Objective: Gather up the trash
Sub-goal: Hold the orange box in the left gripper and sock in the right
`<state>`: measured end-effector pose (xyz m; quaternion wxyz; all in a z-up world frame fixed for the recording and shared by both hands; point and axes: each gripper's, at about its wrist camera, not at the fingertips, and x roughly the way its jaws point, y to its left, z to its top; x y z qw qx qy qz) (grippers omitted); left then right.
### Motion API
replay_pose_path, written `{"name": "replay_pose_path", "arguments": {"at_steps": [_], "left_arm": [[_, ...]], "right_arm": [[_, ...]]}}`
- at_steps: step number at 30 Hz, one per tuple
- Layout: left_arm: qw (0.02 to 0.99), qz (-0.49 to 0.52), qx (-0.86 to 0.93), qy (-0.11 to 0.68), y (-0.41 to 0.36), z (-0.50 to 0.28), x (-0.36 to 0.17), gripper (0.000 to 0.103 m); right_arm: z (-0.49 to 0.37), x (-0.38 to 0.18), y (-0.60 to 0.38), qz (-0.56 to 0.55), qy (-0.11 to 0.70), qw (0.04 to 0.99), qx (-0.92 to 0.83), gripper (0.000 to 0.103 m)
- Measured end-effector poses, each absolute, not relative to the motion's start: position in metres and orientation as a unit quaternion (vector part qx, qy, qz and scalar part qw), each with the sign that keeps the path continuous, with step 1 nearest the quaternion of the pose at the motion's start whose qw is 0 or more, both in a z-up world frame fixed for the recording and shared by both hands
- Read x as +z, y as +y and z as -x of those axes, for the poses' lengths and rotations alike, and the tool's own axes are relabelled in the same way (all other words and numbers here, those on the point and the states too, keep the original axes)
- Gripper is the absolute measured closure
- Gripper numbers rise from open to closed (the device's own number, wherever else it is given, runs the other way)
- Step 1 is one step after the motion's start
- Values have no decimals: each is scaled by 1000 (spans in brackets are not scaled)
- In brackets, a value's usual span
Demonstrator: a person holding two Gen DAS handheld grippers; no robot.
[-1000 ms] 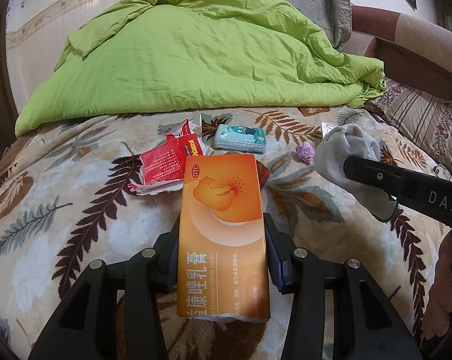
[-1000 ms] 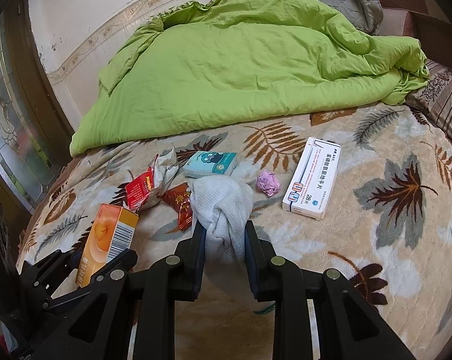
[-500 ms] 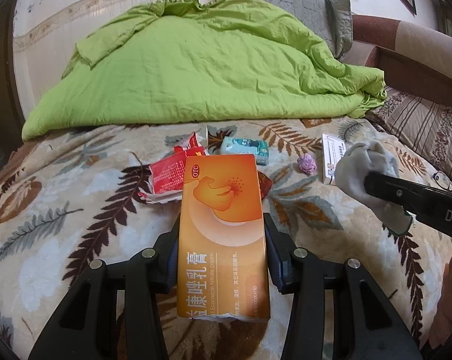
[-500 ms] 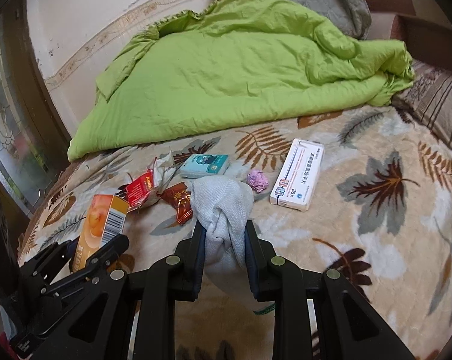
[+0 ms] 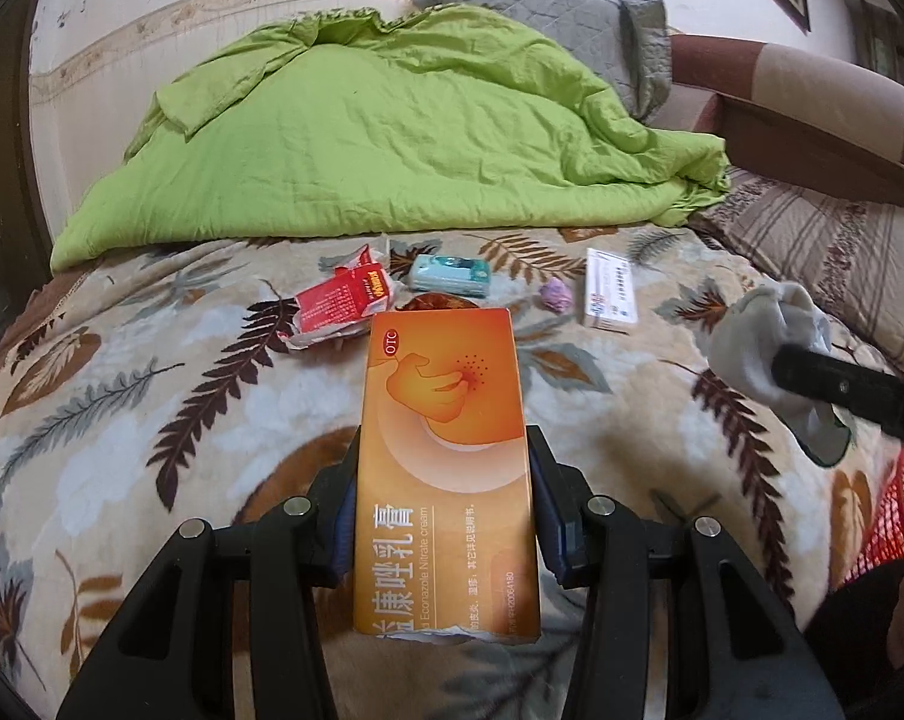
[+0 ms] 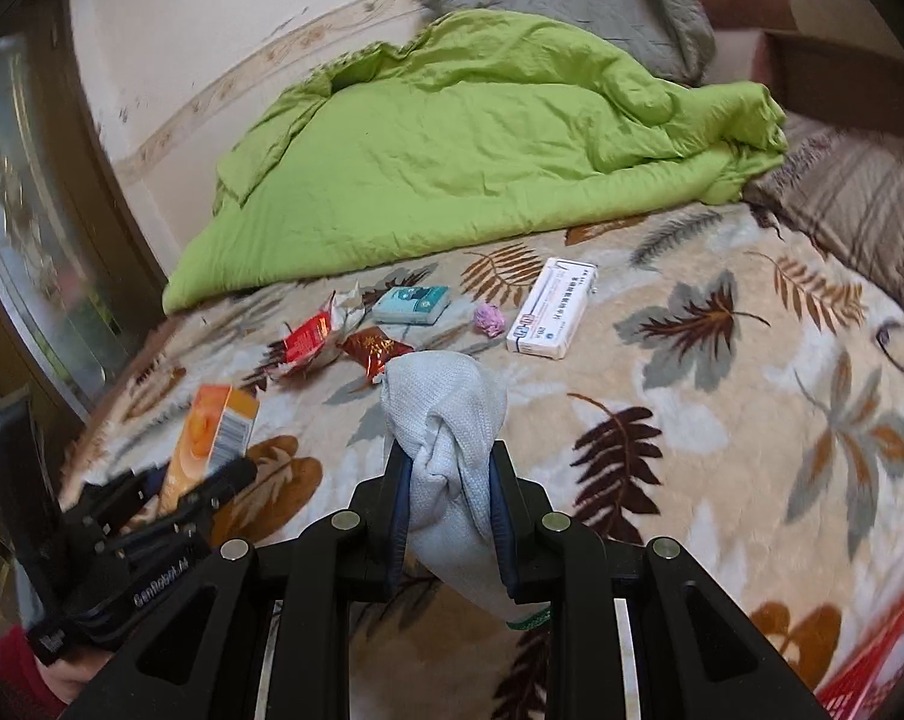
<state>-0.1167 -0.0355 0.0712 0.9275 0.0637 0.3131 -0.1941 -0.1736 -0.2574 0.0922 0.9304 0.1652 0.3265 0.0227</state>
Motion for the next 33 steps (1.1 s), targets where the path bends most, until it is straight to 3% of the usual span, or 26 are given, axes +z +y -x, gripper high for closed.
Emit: {"name": "replay_pose_path", "arguments": {"at_steps": [33], "left_arm": [[922,-65,-200,325,-38,114,58,57]], "right_arm": [[164,87,-254,-162,338,927,19,77]]}}
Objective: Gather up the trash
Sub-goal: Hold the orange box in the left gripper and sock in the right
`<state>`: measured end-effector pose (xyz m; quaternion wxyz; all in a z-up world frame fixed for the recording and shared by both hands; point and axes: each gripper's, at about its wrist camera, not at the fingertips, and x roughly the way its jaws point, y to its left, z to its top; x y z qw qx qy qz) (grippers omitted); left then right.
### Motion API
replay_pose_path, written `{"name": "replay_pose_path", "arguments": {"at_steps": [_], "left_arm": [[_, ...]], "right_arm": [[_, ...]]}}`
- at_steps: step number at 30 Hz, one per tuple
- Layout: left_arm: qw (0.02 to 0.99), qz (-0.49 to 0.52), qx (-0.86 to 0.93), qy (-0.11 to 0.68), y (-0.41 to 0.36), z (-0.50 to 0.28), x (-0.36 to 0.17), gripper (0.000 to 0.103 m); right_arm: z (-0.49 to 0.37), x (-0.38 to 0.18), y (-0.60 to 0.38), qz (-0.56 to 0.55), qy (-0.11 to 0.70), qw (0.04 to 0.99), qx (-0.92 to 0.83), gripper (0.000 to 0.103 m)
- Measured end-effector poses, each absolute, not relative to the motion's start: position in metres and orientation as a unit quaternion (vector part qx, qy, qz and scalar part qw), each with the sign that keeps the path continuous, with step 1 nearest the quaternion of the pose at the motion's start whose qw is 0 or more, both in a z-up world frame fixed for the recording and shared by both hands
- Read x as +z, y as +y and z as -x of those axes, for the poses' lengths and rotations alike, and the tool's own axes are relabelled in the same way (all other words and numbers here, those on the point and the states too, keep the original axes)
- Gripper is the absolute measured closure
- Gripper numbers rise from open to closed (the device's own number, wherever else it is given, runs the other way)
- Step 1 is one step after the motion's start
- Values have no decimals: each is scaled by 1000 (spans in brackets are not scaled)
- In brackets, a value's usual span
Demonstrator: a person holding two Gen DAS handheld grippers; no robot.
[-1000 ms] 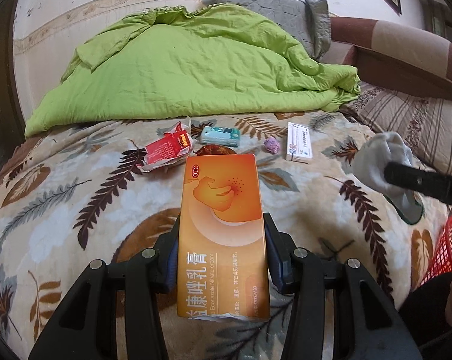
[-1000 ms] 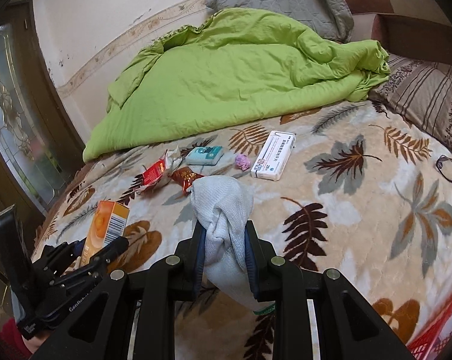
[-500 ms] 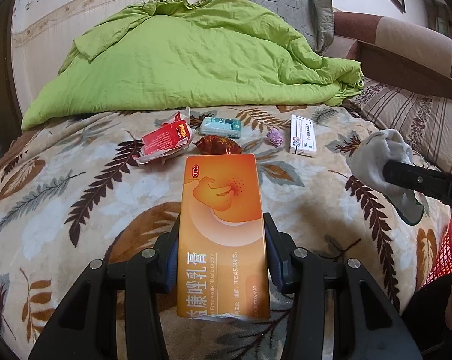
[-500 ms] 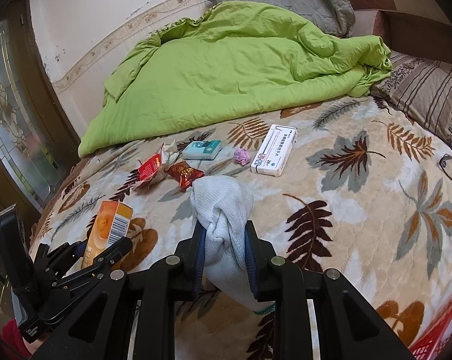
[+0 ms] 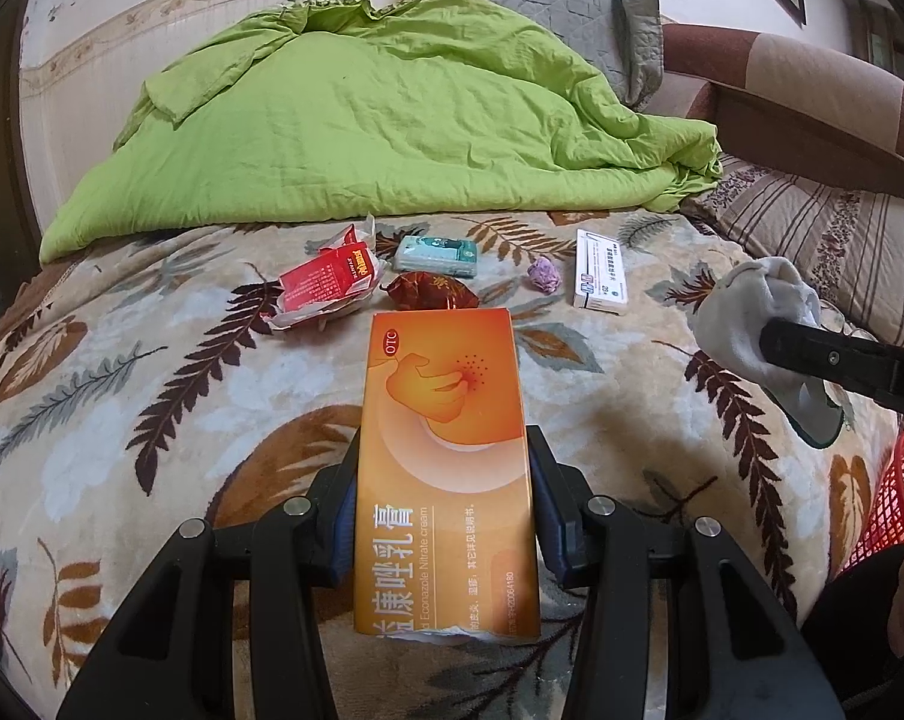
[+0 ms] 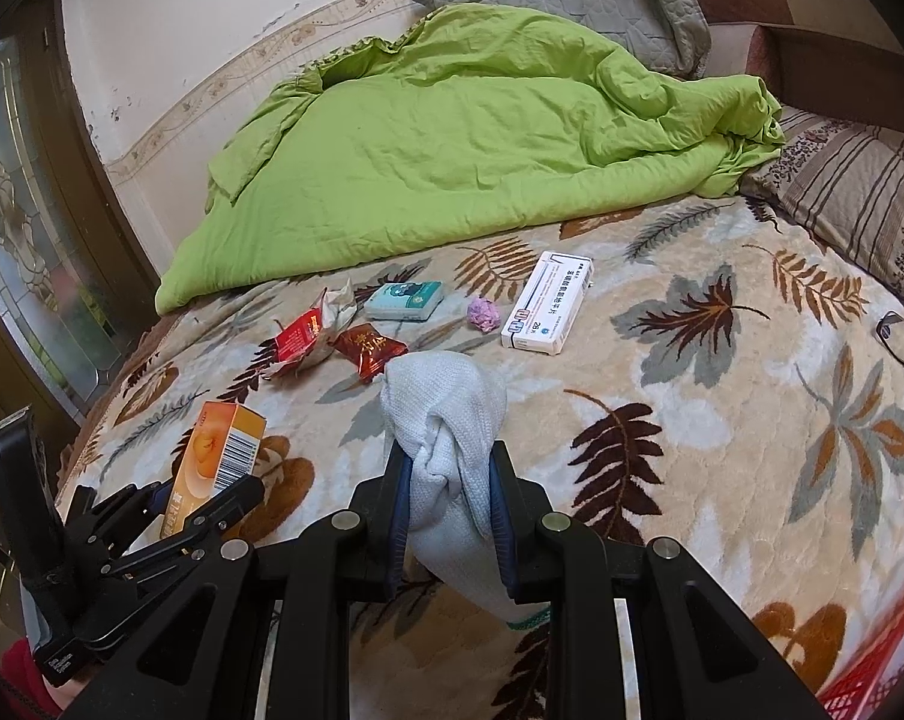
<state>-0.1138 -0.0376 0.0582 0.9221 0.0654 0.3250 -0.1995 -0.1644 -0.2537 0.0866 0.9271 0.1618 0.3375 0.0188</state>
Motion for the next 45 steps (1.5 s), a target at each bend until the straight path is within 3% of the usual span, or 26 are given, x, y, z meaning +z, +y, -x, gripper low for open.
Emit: {"name": "replay_pose_path", "arguments": {"at_steps": [45], "left_arm": [[921,-73,-211,319,-42,117,59,57]], "right_arm": [[164,87,-253,-162,335,928,16,77]]}}
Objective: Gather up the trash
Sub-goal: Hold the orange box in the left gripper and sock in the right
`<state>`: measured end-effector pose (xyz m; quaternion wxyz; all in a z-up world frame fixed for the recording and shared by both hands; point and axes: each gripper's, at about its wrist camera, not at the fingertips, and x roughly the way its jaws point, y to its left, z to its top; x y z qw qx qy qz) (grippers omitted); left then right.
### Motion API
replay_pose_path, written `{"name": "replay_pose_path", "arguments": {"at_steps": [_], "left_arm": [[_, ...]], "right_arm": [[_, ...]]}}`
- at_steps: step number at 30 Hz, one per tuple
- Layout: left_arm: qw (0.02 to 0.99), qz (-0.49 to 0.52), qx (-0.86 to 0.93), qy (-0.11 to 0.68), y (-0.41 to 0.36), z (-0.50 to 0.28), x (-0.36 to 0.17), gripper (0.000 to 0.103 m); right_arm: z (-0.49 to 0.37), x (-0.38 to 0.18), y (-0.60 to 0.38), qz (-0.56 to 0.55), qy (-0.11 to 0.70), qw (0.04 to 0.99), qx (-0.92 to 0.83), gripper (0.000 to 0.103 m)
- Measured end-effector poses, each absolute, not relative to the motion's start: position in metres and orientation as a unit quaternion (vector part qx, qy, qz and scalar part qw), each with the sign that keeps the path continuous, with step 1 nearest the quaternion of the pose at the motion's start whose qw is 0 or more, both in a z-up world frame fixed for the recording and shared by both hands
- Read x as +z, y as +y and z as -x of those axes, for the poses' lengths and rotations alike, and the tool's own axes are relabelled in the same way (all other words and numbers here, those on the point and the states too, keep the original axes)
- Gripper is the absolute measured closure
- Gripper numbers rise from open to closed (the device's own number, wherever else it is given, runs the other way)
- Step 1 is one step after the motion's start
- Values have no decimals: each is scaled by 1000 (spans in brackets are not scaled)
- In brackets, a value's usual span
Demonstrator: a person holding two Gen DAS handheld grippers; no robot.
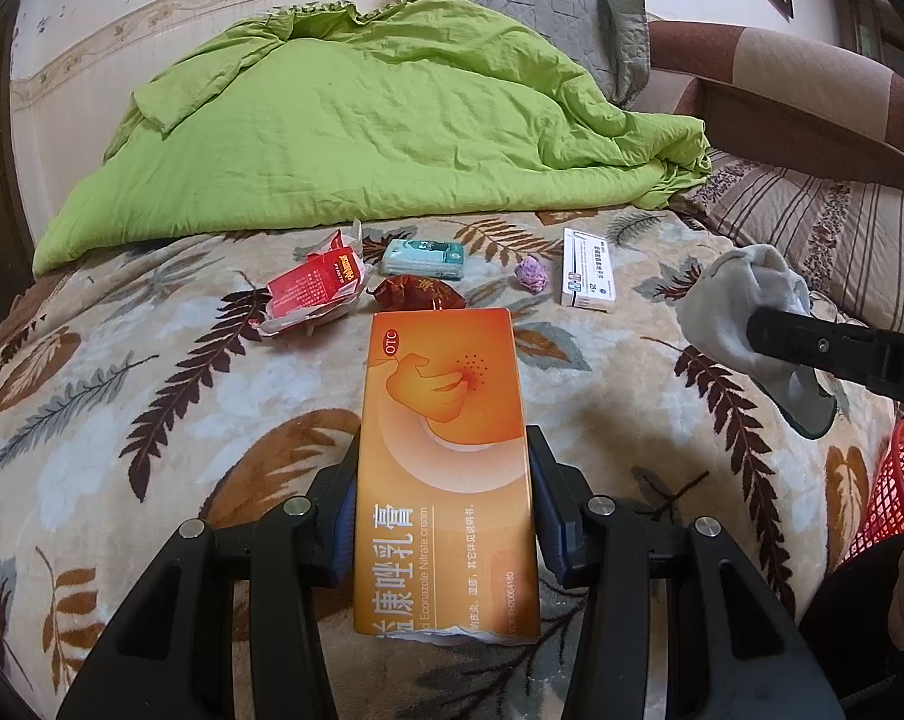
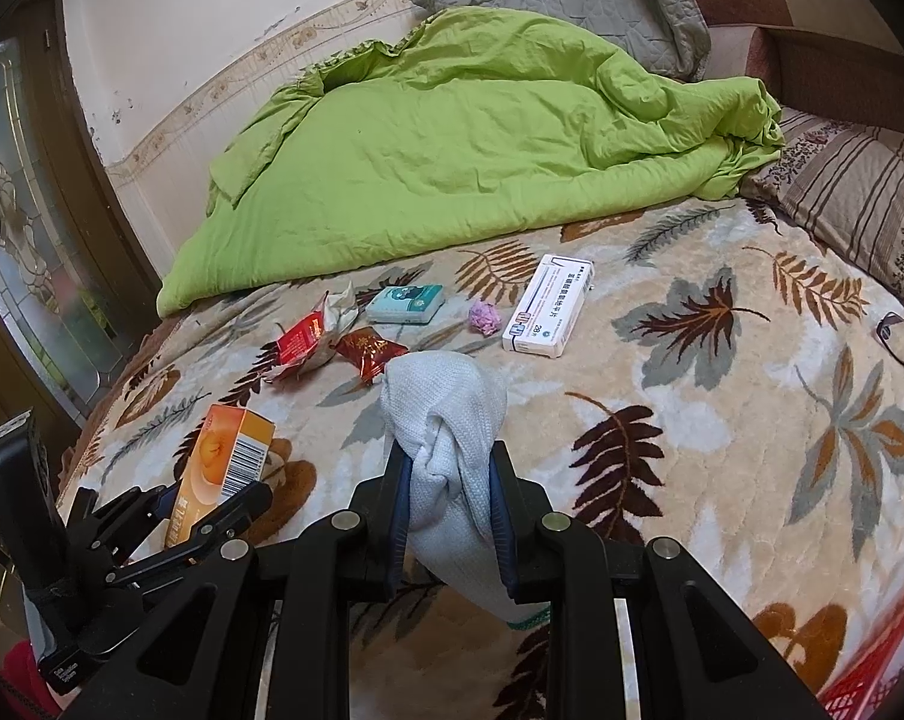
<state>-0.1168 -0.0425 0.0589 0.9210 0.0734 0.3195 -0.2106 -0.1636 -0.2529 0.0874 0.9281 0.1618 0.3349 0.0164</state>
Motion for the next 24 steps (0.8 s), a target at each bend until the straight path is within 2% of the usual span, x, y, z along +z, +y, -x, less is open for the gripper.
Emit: {"name": "replay_pose_path", "arguments": {"at_steps": [24], "left_arm": [[917,-82,-220,324,-49,116,55,57]], "right_arm": [[162,86,-258,-175,333,927,13,77]]}}
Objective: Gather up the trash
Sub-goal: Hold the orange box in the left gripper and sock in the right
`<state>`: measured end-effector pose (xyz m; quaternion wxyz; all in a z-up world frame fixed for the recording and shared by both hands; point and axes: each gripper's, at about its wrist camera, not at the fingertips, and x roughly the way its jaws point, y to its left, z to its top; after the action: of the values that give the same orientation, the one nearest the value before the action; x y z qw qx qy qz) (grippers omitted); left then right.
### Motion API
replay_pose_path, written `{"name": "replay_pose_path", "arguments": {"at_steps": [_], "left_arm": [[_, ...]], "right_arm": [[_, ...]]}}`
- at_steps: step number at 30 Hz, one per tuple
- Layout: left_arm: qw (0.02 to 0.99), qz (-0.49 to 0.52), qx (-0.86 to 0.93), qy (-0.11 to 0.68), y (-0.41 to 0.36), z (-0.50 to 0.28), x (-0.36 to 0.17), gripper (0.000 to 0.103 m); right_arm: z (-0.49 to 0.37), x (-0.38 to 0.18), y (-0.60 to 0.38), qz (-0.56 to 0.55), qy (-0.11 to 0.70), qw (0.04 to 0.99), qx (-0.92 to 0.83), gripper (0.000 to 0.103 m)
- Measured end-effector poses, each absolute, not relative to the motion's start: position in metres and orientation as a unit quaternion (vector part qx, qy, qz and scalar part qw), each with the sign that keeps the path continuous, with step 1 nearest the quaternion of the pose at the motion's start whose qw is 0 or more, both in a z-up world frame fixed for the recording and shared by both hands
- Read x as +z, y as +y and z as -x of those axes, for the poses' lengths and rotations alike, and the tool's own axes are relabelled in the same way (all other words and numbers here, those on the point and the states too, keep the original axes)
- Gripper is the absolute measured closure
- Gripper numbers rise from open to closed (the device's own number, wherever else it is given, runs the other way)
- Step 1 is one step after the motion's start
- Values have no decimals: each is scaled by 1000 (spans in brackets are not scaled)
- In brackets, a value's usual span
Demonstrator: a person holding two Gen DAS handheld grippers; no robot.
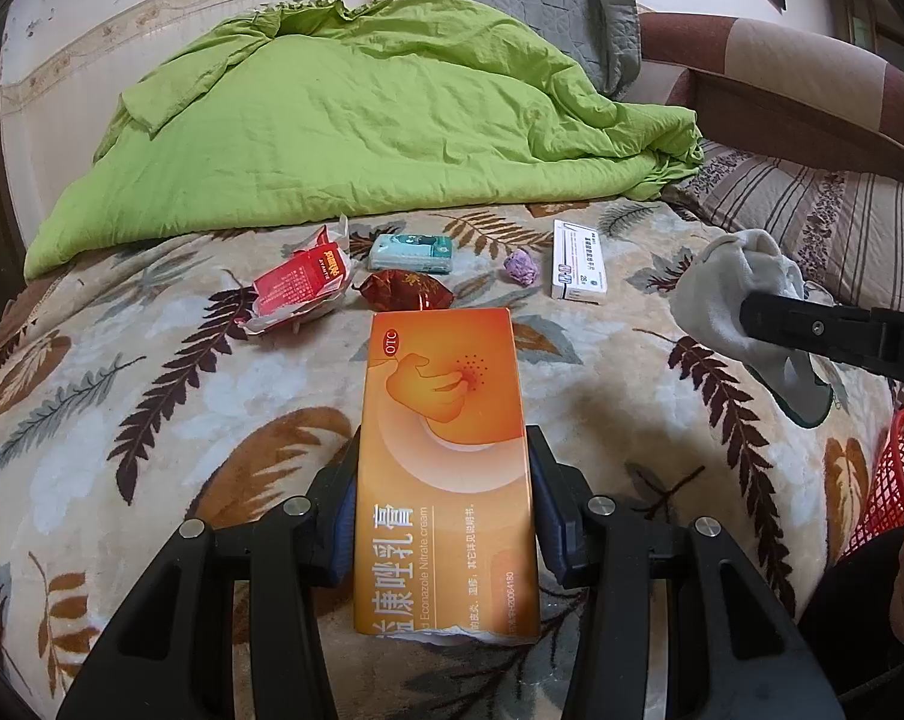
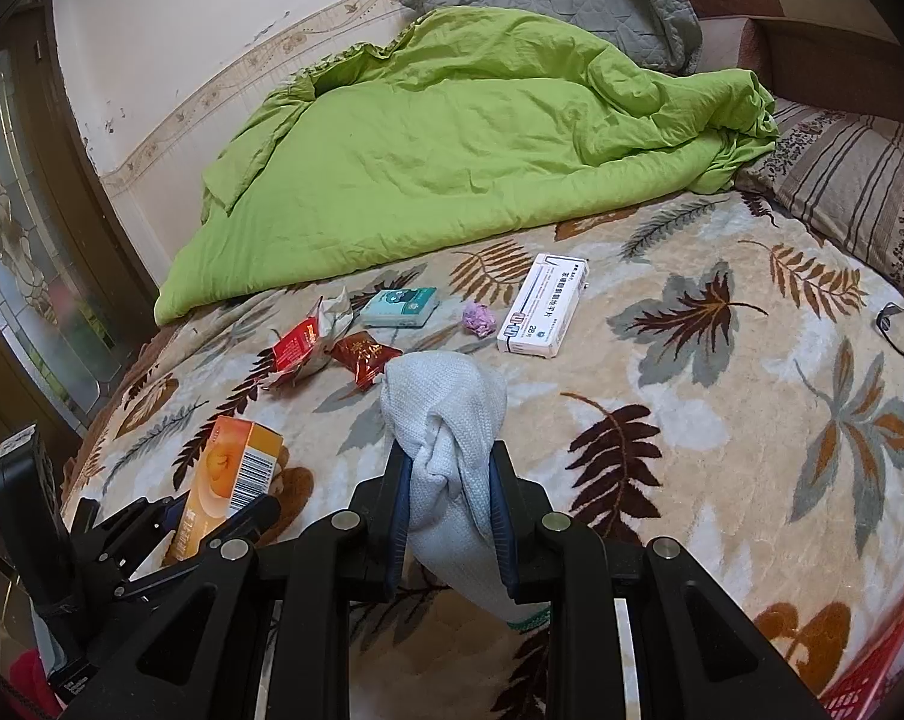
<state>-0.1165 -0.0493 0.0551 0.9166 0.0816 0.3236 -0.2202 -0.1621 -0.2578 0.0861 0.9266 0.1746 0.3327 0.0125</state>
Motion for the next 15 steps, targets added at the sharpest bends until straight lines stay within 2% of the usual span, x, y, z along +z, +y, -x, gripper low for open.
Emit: {"name": "replay_pose_path", "arguments": {"at_steps": [15], "left_arm": [[918,-127,-209,312,-64,122,49,57]], "right_arm": [[165,87,-257,-177,330,927,13,77]]}}
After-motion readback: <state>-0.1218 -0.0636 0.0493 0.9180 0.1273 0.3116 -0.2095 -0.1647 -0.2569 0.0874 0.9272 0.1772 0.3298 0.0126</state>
